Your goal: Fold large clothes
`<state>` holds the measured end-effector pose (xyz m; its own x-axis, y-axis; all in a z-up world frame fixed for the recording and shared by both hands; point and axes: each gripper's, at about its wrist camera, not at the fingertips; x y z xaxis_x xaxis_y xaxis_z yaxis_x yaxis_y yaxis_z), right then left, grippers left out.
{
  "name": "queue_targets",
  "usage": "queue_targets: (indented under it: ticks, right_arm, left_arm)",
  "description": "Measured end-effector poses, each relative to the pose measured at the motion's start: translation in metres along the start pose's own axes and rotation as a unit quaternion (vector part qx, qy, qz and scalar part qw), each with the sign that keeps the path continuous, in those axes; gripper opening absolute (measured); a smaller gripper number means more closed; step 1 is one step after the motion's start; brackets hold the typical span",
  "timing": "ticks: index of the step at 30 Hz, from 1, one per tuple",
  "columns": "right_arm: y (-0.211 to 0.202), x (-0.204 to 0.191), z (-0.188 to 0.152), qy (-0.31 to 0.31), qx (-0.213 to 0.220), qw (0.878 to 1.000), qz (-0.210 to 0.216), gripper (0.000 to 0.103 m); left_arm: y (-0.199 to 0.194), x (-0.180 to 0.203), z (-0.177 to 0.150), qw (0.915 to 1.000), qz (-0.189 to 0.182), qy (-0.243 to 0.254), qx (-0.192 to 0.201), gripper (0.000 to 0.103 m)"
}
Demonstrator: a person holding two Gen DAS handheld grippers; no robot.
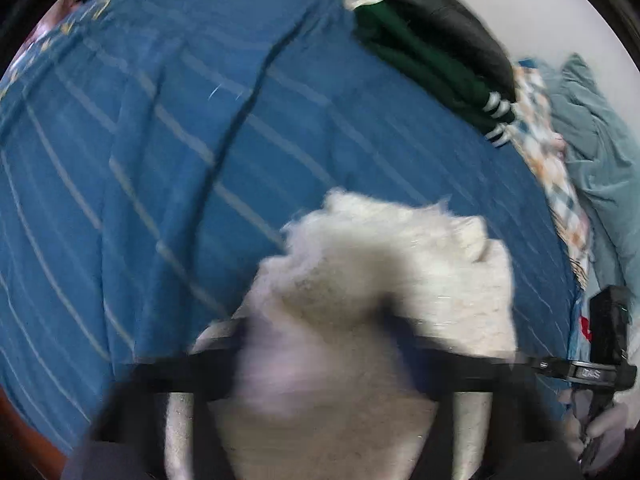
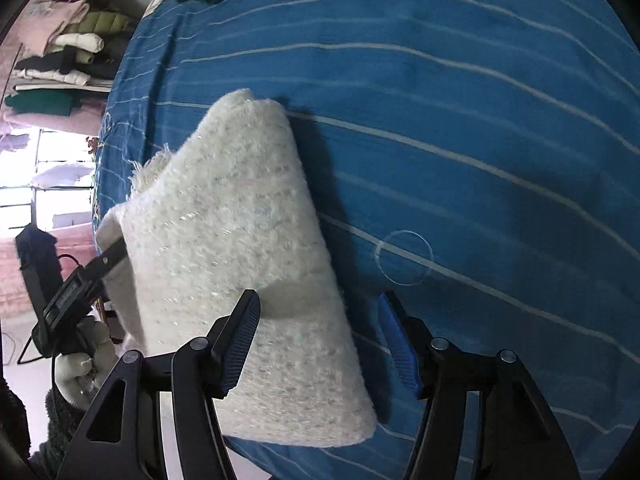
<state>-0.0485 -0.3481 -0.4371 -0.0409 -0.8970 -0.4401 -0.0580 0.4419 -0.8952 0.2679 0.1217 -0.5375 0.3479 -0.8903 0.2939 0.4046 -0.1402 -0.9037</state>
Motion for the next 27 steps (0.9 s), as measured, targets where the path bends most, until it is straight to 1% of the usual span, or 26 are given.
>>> queue_targets:
  ticks: [2,3,4,6,8,9,10,11,12,13,14,15,16,17,18,19,20,22,24,25,26,27]
  right_arm:
    - [0.001,0.006,-0.001,0.003,0.0,1.0,-0.003,0.063]
    - [0.0,0.008,0.0,0.003,-0.001,1.0,-0.004,0.063]
    - [0.0,0.01,0.0,0.003,-0.001,1.0,-0.006,0.063]
    - [-0.002,0.012,0.003,-0.001,-0.002,1.0,-0.006,0.063]
    - [-0.004,0.013,0.006,-0.002,-0.002,1.0,0.008,0.064]
    - [-0.004,0.013,0.008,-0.004,-0.003,1.0,0.029,0.064]
    - [-0.004,0.013,0.01,-0.006,-0.006,0.999,0.046,0.073]
    - [-0.001,0.012,0.013,-0.012,-0.012,0.997,0.078,0.083]
    - [0.004,0.012,0.016,-0.018,-0.019,0.994,0.109,0.085]
    - [0.014,0.013,0.02,-0.025,-0.037,0.986,0.159,0.086]
    - [0.025,0.013,0.022,-0.028,-0.056,0.981,0.182,0.086]
    - [0.038,0.012,0.025,-0.035,-0.08,0.977,0.197,0.086]
    - [0.053,0.012,0.027,-0.042,-0.105,0.969,0.218,0.086]
    - [0.07,0.011,0.03,-0.045,-0.128,0.96,0.247,0.086]
    - [0.082,0.01,0.033,-0.044,-0.14,0.953,0.267,0.086]
    - [0.091,0.005,0.034,-0.047,-0.149,0.945,0.288,0.088]
    - [0.1,-0.004,0.036,-0.059,-0.154,0.94,0.297,0.088]
    - [0.111,-0.023,0.036,-0.086,-0.156,0.939,0.295,0.087]
    - [0.116,-0.037,0.038,-0.091,-0.144,0.944,0.284,0.081]
    - [0.115,-0.04,0.038,-0.082,-0.13,0.947,0.281,0.073]
    - [0.112,-0.039,0.037,-0.064,-0.116,0.952,0.276,0.067]
    - [0.108,-0.036,0.034,-0.036,-0.106,0.954,0.276,0.064]
  left_arm:
    - [-0.014,-0.001,0.005,0.9997,0.005,-0.001,0.023,0.014]
    - [-0.018,-0.006,0.007,0.9994,0.008,-0.01,0.033,0.014]
    - [-0.019,-0.016,0.008,0.9991,0.002,-0.027,0.031,0.014]
    - [-0.004,-0.039,0.006,0.9986,0.003,-0.052,0.014,0.014]
    - [0.02,-0.055,-0.001,0.9974,-0.004,-0.071,-0.017,0.017]
    - [0.022,-0.057,-0.003,0.9969,-0.008,-0.076,-0.019,0.017]
    - [0.019,-0.056,-0.003,0.9967,-0.015,-0.078,-0.017,0.019]
    - [0.013,-0.054,-0.002,0.9967,-0.015,-0.078,-0.013,0.022]
    - [0.006,-0.051,-0.001,0.9965,-0.017,-0.081,-0.013,0.023]
    - [-0.001,-0.051,-0.001,0.9958,-0.025,-0.087,-0.013,0.023]
    - [-0.012,-0.051,-0.003,0.9943,-0.037,-0.1,-0.005,0.024]
    - [-0.018,-0.051,-0.004,0.9933,-0.037,-0.109,0.005,0.028]
    - [-0.029,-0.051,-0.007,0.9924,-0.035,-0.117,0.015,0.031]
    - [-0.04,-0.052,-0.011,0.9915,-0.027,-0.125,0.025,0.039]
    - [-0.048,-0.054,-0.015,0.9909,-0.016,-0.13,0.031,0.045]
    - [-0.058,-0.054,-0.021,0.99,-0.007,-0.135,0.04,0.055]
    - [-0.068,-0.057,-0.027,0.9891,-0.002,-0.14,0.047,0.069]
    - [-0.084,-0.063,-0.043,0.9866,0.022,-0.153,0.053,0.083]
    - [-0.099,-0.074,-0.063,0.9816,0.048,-0.178,0.052,0.083]
    - [-0.103,-0.077,-0.075,0.9782,0.058,-0.193,0.049,0.083]
    - [-0.108,-0.079,-0.088,0.9747,0.064,-0.208,0.049,0.083]
    - [-0.112,-0.081,-0.1,0.9719,0.072,-0.219,0.048,0.083]
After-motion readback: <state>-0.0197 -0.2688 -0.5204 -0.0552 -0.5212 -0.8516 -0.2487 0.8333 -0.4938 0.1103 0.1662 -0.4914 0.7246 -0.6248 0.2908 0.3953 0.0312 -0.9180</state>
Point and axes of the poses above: each gripper's, at about its wrist camera, not at the fingertips, and y roughly the way its jaws point, x to its right, z to its top, and after that the axes turned 2 degrees about x, right-handed
